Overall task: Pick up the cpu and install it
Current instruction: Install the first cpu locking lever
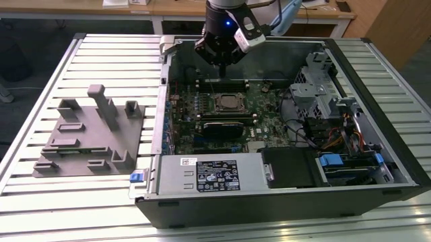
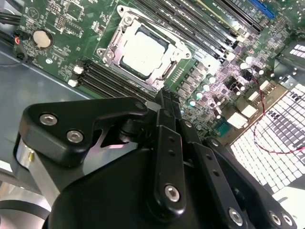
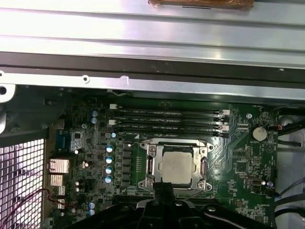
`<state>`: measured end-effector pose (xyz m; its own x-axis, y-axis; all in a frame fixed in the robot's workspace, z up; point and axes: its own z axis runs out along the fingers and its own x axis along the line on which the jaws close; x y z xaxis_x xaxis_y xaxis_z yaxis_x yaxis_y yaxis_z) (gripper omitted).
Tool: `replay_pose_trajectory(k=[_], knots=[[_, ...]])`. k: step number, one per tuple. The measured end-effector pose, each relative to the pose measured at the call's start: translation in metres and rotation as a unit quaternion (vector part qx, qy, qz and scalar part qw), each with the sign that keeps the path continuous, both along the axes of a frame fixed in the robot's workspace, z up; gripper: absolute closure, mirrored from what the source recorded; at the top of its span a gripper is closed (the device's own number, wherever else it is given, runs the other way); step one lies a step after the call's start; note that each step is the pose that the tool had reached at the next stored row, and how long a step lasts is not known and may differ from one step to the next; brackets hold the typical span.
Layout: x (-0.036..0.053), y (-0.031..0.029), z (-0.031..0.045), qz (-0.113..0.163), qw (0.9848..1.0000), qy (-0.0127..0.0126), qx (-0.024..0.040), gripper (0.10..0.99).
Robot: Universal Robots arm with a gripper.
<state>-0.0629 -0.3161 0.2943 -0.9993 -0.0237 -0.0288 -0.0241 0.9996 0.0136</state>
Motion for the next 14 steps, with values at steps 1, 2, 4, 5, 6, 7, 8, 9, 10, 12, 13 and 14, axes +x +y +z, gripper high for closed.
replay_pose_trajectory(k=[1, 2, 4, 5, 6, 7, 8, 9, 10, 12, 13, 14], knots=[[-0.0004, 0.0000, 0.0000, 0.000, 1.0000, 0.0000, 0.0000, 0.980], [-0.0004, 0.0000, 0.0000, 0.000, 1.0000, 0.0000, 0.0000, 0.980], [-0.0005, 0.0000, 0.0001, 0.000, 1.0000, 0.0000, -0.0001, 0.980], [-0.0005, 0.0000, 0.0000, 0.000, 1.0000, 0.0000, 0.0000, 0.980], [-0.0006, 0.0000, 0.0000, 0.000, 1.0000, 0.0000, -0.0001, 0.980], [-0.0008, 0.0000, 0.0000, 0.000, 1.0000, 0.0000, 0.0000, 0.980], [-0.0012, 0.0000, 0.0000, 0.000, 1.0000, 0.0000, 0.0000, 0.980], [-0.0016, 0.0000, 0.0000, 0.000, 1.0000, 0.0000, 0.0000, 0.980], [-0.0021, 0.0000, 0.0000, 0.000, 1.0000, 0.0000, -0.0001, 0.980], [-0.0029, 0.0000, 0.0000, 0.000, 1.0000, 0.0000, -0.0001, 0.980], [-0.0033, 0.0000, -0.0001, 0.000, 1.0000, 0.0000, 0.0000, 0.980], [-0.0039, 0.0000, -0.0001, 0.000, 1.0000, 0.0000, 0.0000, 0.980]])
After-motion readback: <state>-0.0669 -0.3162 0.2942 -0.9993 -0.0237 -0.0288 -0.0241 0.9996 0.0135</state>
